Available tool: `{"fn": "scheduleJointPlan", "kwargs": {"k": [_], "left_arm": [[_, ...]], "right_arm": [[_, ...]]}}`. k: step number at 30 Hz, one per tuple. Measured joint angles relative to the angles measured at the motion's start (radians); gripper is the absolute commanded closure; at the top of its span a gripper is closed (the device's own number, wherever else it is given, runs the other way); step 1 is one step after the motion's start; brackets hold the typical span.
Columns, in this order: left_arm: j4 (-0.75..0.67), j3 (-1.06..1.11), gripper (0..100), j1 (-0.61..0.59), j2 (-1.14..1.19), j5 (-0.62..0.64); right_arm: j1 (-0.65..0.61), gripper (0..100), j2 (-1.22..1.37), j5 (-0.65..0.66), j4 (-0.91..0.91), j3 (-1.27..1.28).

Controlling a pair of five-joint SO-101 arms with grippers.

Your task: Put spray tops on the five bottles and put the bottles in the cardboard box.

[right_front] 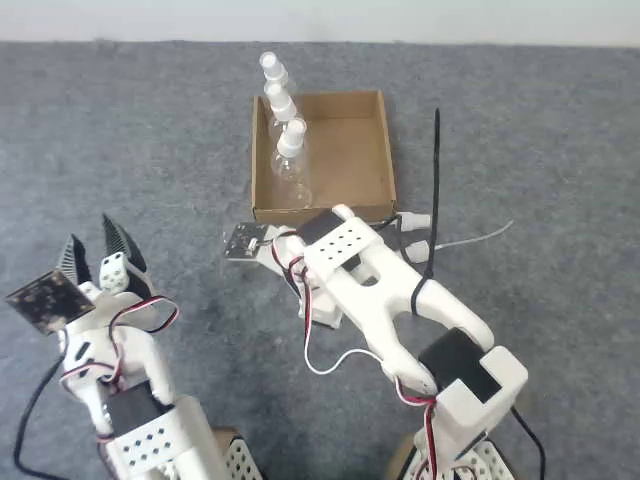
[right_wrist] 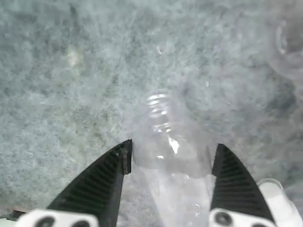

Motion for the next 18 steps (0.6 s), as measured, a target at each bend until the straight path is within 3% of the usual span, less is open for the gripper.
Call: {"fn": "scheduleJointPlan", "kwargs": {"k": [4, 18], "left_arm": [[0.0, 0.0, 84, 0.0, 0.0, 0.0], [0.0, 0.0, 84, 0.0, 0.0, 0.0]], "right_arm": [[0.011, 73.1, 0.0, -0.002, 0.012, -0.003], [0.014, 74.5, 0.0, 0.003, 0.072, -0.005]]}}
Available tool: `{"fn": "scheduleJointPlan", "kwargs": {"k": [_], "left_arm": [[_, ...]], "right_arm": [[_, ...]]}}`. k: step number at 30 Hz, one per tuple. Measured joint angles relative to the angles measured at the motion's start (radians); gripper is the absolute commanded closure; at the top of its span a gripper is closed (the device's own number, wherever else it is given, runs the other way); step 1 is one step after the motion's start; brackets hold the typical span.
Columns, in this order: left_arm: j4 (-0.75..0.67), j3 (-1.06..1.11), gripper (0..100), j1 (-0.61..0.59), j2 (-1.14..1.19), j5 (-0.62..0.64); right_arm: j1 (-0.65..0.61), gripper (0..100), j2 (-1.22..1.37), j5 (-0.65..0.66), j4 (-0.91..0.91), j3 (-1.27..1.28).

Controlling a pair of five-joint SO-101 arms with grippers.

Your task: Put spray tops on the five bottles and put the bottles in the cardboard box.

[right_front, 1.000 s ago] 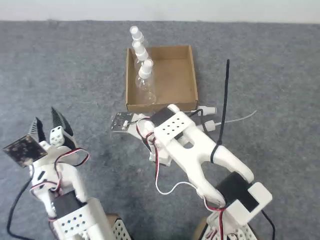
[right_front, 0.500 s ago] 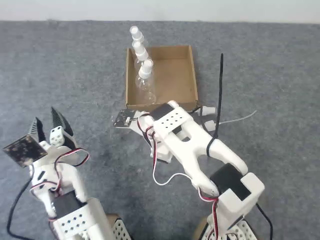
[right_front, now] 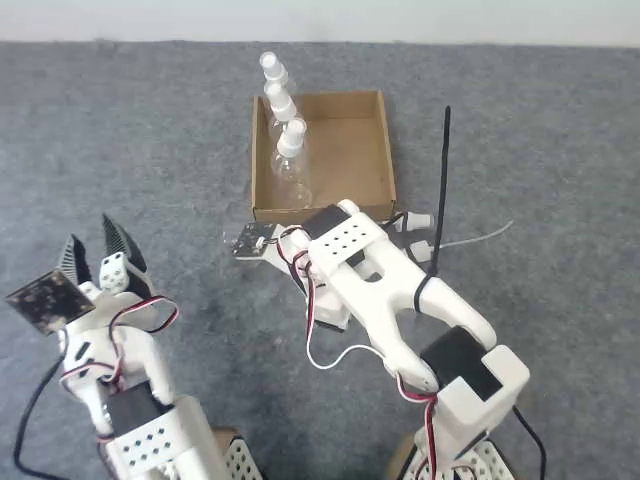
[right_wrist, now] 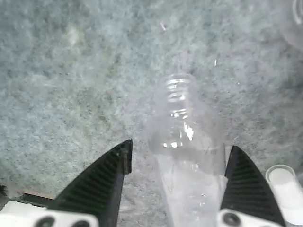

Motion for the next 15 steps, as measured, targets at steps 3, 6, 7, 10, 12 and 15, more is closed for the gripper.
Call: {"fn": "scheduleJointPlan", "kwargs": {"k": [3, 6, 7, 10, 12, 15], "left_arm": [[0.0, 0.0, 84, 0.0, 0.0, 0.0], [0.0, 0.0, 84, 0.0, 0.0, 0.0], [0.0, 0.0, 84, 0.0, 0.0, 0.0], [0.0, 0.0, 84, 0.0, 0.0, 0.0], [0.0, 0.0, 84, 0.0, 0.0, 0.0], [0.0, 0.0, 84, 0.0, 0.0, 0.0]], "right_arm": [[0.0, 79.3, 0.0, 0.0, 0.0, 0.0], [0.0, 80.9, 0.035, 0.0, 0.0, -0.012], [0.002, 81.1, 0.051, 0.0, 0.0, -0.02], [0.005, 81.1, 0.08, 0.0, 0.006, -0.055], [0.005, 81.2, 0.084, 0.0, 0.008, -0.064], [0.011, 84.3, 0.084, 0.0, 0.008, -0.066]]}}
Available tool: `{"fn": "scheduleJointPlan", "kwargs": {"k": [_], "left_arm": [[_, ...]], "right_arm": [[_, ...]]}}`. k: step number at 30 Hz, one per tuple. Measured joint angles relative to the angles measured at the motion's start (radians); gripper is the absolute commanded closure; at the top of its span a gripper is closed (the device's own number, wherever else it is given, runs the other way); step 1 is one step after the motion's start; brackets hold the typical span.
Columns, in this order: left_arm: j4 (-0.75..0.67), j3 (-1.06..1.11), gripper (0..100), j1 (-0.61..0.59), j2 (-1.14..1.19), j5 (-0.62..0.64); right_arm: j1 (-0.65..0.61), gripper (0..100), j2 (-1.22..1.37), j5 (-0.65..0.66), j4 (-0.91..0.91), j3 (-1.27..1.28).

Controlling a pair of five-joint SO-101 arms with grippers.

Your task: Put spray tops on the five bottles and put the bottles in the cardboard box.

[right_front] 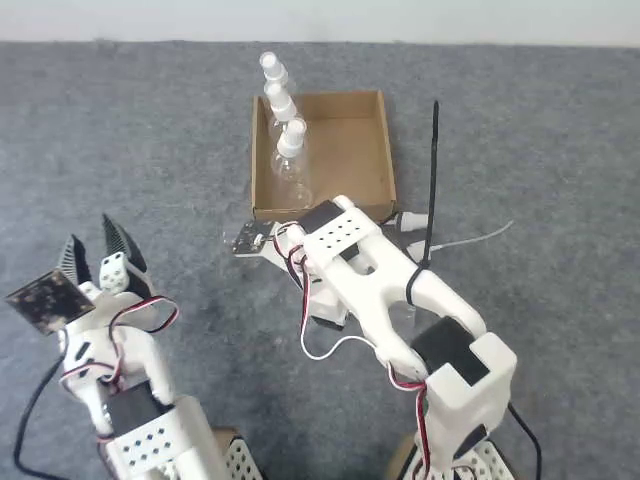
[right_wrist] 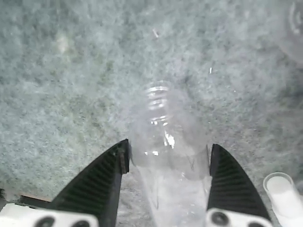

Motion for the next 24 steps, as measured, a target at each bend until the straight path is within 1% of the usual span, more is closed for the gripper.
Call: {"fn": "scheduleJointPlan", "kwargs": {"k": [2, 4, 16, 21, 24], "left_arm": [[0.0, 0.0, 84, 0.0, 0.0, 0.0], [0.0, 0.0, 84, -0.002, 0.0, 0.0], [0.0, 0.0, 84, 0.0, 0.0, 0.0], [-0.043, 0.02, 84, 0.0, 0.0, 0.0], [-0.046, 0.025, 84, -0.002, 0.0, 0.0]], "right_arm": [[0.003, 89.4, 0.0, 0.0, 0.0, 0.0], [0.008, 92.3, 0.0, 0.0, -0.005, 0.0], [0.009, 92.7, -0.012, 0.0, 0.011, -0.005], [0.006, 92.5, -0.135, -0.002, 0.109, -0.005], [0.005, 92.8, -0.224, -0.002, 0.153, -0.005]]}}
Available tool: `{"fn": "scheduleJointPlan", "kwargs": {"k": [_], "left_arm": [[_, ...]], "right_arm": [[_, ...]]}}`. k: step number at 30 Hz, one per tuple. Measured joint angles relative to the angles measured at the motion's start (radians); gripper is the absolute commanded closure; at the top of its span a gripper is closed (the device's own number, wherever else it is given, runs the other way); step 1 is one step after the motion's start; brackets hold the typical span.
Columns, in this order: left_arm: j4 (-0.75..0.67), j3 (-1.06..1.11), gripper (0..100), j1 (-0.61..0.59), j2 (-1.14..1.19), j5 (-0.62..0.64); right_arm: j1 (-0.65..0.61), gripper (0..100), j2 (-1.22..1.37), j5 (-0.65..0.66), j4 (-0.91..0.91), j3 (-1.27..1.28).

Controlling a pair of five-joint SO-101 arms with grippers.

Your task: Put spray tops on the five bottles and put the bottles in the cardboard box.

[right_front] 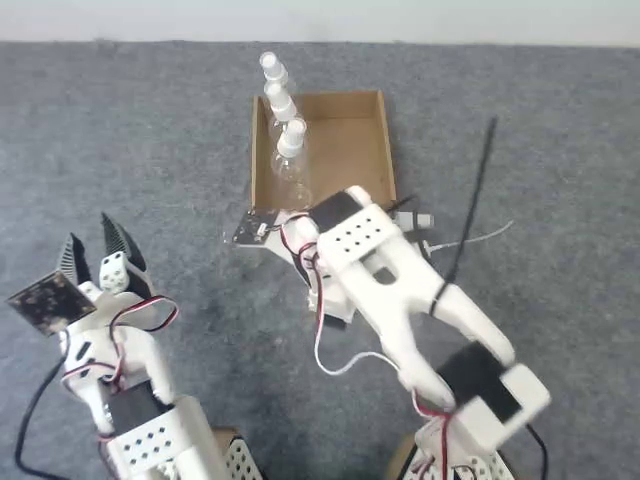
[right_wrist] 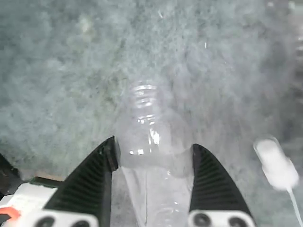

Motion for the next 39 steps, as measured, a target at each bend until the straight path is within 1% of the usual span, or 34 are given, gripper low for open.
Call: {"fn": "scheduleJointPlan", "kwargs": {"k": [8, 14, 19, 24, 28, 33, 39], "left_arm": [[0.0, 0.002, 84, 0.002, 0.0, 0.0], [0.0, 0.002, 84, 0.002, 0.0, 0.0], [0.0, 0.002, 84, 0.002, 0.0, 0.0], [0.0, 0.002, 84, 0.002, 0.0, 0.0], [0.0, 0.002, 84, 0.002, 0.0, 0.0], [0.0, 0.002, 84, 0.002, 0.0, 0.0], [0.0, 0.002, 84, 0.002, 0.0, 0.0]], "right_arm": [[0.0, 92.8, -0.129, 0.0, 0.107, 0.0], [0.0, 92.8, -0.173, -0.141, 0.146, 0.0], [0.0, 92.8, -0.267, -0.178, 0.147, 0.081], [0.023, 92.7, -0.428, -0.25, 0.13, 0.167], [0.094, 92.8, -0.525, -0.267, 0.08, 0.218], [0.245, 92.8, -0.583, -0.276, -0.011, 0.256], [0.41, 92.8, -0.588, -0.365, -0.184, 0.328]]}}
